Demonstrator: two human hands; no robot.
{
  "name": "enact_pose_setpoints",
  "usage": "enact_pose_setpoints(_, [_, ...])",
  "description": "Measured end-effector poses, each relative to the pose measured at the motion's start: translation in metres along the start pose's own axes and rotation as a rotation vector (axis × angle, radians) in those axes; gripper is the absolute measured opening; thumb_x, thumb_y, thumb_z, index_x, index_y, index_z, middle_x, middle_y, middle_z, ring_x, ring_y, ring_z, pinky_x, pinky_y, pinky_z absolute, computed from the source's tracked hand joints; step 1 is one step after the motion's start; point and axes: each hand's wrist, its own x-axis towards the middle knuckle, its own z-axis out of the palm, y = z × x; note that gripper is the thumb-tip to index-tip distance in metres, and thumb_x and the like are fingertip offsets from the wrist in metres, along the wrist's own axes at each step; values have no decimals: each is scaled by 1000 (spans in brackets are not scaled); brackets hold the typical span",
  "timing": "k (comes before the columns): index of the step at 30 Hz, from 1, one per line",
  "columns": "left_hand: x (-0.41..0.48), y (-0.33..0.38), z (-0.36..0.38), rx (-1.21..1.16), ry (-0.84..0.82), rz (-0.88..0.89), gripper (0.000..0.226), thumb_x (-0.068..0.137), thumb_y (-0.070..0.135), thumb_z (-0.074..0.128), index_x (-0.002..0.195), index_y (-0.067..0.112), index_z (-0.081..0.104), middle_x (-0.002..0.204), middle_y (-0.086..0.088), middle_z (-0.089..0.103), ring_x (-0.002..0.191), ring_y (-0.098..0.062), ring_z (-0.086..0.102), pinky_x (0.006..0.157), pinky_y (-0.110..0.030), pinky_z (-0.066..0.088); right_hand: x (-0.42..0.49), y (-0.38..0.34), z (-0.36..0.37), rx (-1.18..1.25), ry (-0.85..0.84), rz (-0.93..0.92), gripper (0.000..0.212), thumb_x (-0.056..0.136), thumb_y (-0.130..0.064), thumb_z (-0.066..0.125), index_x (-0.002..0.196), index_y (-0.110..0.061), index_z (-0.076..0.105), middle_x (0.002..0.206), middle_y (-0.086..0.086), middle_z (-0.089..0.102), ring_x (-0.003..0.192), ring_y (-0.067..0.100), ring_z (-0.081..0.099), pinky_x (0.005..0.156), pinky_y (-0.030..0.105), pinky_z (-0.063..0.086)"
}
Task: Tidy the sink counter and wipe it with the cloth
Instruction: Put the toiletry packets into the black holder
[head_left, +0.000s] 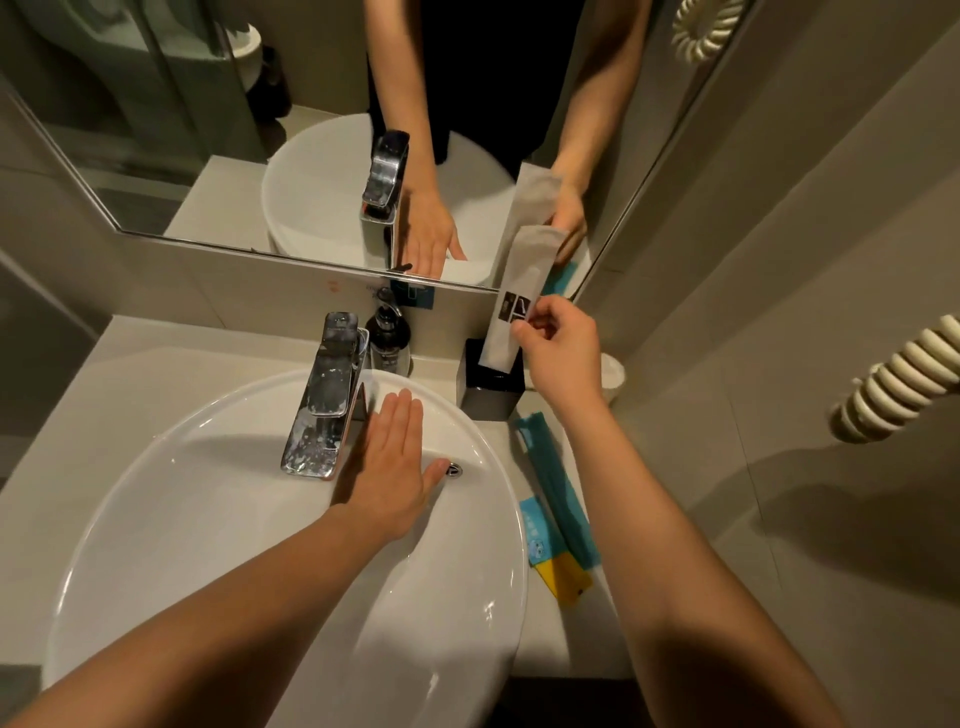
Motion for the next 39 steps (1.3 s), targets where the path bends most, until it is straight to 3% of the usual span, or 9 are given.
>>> enact_pose_setpoints(7, [0, 0, 3, 12, 17, -6, 81, 103, 56, 20, 157, 7, -16, 166, -11, -22, 151, -25, -26, 117, -35, -23, 12, 32, 29, -122, -85, 113, 11, 88, -6, 71, 82, -15, 67, 74, -2, 65, 69, 14, 56, 72, 38, 53])
enact_pose_setpoints(10, [1, -1, 7, 7, 26, -8, 81, 103, 56, 21, 157, 8, -16, 166, -11, -22, 151, -24, -27, 119, -36, -21, 15, 40, 35, -178, -117, 134, 17, 88, -9, 72, 78, -22, 65, 74, -7, 67, 69, 13, 59, 76, 39, 55])
enact_pose_setpoints(15, [1, -2, 9, 13, 36, -5, 82, 102, 57, 21, 157, 8, -16, 166, -10, -21, 151, -24, -26, 121, -38, -19, 19, 48, 42, -314, -177, 129, 12, 89, -12, 72, 80, -13, 65, 71, 1, 64, 76, 27, 61, 90, 52, 54])
enact_pose_setpoints(23, [1, -3, 10, 32, 26, 1, 81, 102, 57, 18, 156, 7, -17, 165, -11, -23, 151, -25, -27, 122, -39, -18, 20, 53, 43, -391, -185, 95, 41, 89, -14, 75, 63, -31, 47, 61, -12, 50, 63, 14, 48, 79, 42, 54])
enact_pose_setpoints(26, [2, -2, 9, 22, 20, 1, 81, 102, 56, 19, 156, 7, -17, 165, -11, -23, 151, -25, -27, 124, -39, -16, 19, 53, 41, -379, -155, 91, 23, 88, -19, 76, 74, -30, 61, 68, -13, 59, 72, 17, 60, 83, 43, 55])
enact_pose_setpoints(28, [2, -2, 9, 17, 14, -5, 81, 102, 57, 19, 156, 7, -17, 165, -11, -23, 151, -24, -27, 124, -40, -15, 16, 52, 38, -319, -108, 95, 8, 87, -20, 77, 92, -23, 71, 80, -8, 70, 81, 18, 66, 89, 45, 56])
enact_pose_setpoints(32, [2, -3, 10, 38, 4, -5, 82, 102, 57, 18, 156, 7, -17, 165, -12, -23, 151, -25, -26, 126, -42, -11, 9, 57, 24, -163, -28, 165, 33, 89, -16, 76, 122, -13, 70, 108, 1, 74, 99, 17, 69, 92, 36, 58])
enact_pose_setpoints(35, [3, -2, 10, 12, 6, -4, 82, 102, 56, 21, 157, 7, -15, 166, -11, -21, 152, -25, -25, 125, -42, -11, -7, 71, 7, -70, 75, 228, 28, 91, -14, 73, 119, -13, 71, 102, -3, 72, 93, 7, 67, 85, 25, 56])
enact_pose_setpoints(39, [3, -2, 10, 4, 10, -2, 82, 103, 55, 23, 157, 7, -15, 166, -11, -21, 152, -26, -24, 125, -42, -11, -45, 111, -20, -158, 99, 373, 15, 92, -15, 70, 106, -17, 72, 88, -9, 68, 88, 13, 68, 81, 31, 58])
